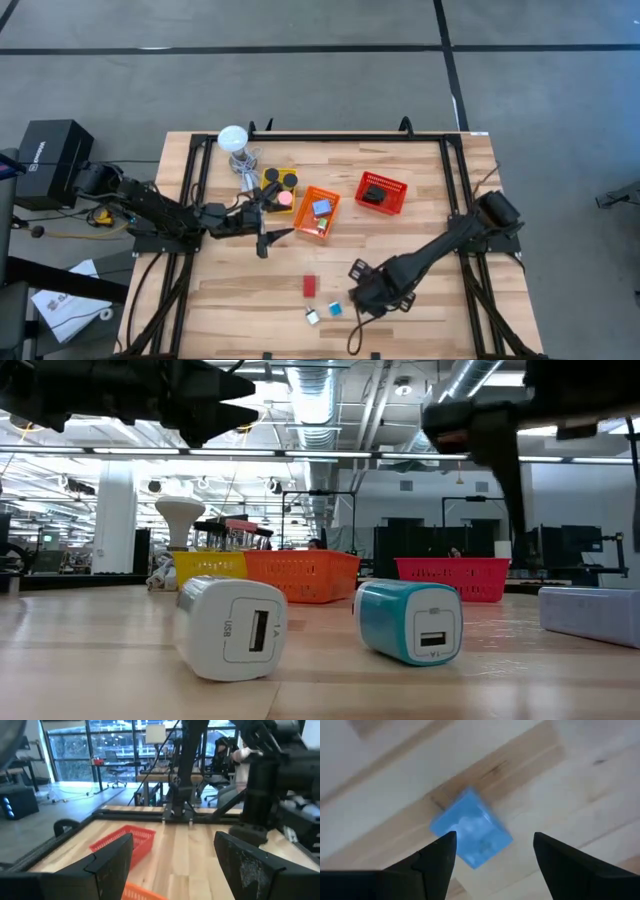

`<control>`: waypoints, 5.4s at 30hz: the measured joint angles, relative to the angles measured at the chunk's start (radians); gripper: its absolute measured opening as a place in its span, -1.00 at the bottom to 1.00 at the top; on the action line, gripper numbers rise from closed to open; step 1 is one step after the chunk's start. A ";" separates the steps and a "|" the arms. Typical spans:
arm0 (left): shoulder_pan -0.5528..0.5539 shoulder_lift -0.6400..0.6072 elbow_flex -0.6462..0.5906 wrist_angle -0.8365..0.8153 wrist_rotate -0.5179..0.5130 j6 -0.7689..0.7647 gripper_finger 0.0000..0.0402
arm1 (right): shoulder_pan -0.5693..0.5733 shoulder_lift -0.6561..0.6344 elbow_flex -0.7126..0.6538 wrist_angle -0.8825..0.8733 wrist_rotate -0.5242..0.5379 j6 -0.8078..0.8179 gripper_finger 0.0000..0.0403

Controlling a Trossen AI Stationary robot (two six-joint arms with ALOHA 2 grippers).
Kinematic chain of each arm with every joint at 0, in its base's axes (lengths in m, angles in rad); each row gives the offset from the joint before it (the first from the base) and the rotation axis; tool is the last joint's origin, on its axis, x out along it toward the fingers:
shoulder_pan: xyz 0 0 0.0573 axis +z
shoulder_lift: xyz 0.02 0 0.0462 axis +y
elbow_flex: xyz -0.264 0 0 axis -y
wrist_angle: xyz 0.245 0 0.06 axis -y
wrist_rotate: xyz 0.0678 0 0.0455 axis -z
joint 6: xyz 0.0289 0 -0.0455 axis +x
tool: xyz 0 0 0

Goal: Pick & Place Office items
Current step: Put the light blue charger adapter into the orange bin, then put the red digital clock into the red bin

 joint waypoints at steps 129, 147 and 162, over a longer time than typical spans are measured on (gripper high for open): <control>-0.006 0.000 -0.001 -0.002 0.009 -0.047 0.36 | -0.637 0.069 0.219 0.320 -0.100 -0.302 0.02; -0.007 -0.002 -0.001 0.017 0.011 -0.048 0.36 | -0.610 0.229 0.221 0.371 -0.111 -0.212 0.12; -0.007 -0.008 -0.001 0.016 0.010 -0.048 0.36 | -0.594 0.219 0.365 0.102 0.031 -0.145 0.38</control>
